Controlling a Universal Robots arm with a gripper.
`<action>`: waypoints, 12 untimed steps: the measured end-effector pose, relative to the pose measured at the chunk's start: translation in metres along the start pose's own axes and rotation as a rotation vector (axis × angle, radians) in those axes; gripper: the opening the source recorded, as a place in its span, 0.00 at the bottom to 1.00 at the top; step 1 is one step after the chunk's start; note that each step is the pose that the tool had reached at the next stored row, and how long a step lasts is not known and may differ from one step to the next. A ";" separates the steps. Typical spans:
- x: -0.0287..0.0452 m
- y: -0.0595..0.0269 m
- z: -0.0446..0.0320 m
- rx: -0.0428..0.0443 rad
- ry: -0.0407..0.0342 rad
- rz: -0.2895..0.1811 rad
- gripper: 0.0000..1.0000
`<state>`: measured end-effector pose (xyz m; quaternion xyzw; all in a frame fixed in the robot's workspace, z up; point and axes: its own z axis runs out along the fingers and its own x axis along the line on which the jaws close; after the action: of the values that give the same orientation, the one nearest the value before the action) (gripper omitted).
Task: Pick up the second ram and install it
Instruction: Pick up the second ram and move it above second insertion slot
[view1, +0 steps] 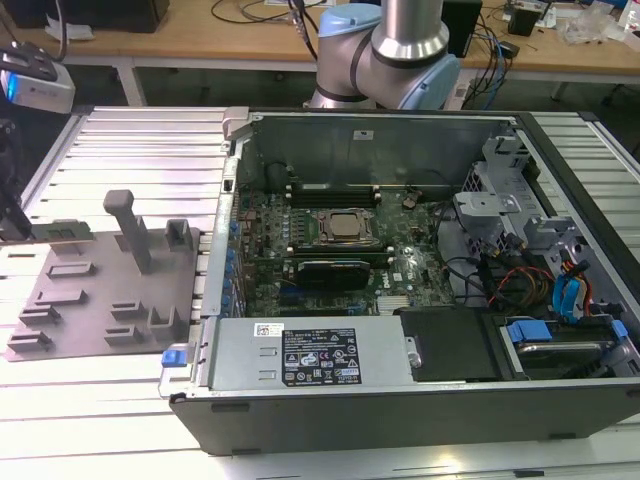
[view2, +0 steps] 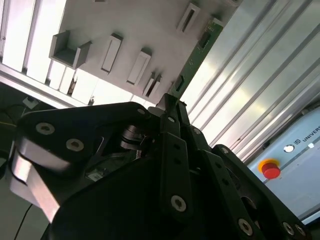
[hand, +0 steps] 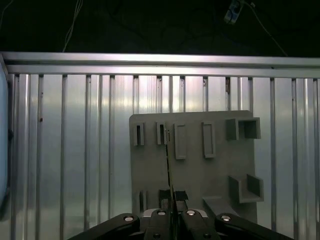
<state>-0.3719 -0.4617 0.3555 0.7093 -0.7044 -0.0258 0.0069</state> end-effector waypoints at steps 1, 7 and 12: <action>0.0000 0.0001 -0.0014 0.0000 0.0000 0.000 0.11; -0.0005 0.0008 -0.0163 0.0000 0.0000 0.000 0.11; -0.0010 0.0016 -0.0353 0.0000 0.0000 0.000 0.11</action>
<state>-0.3719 -0.4617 0.3909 0.7093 -0.7044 -0.0258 0.0069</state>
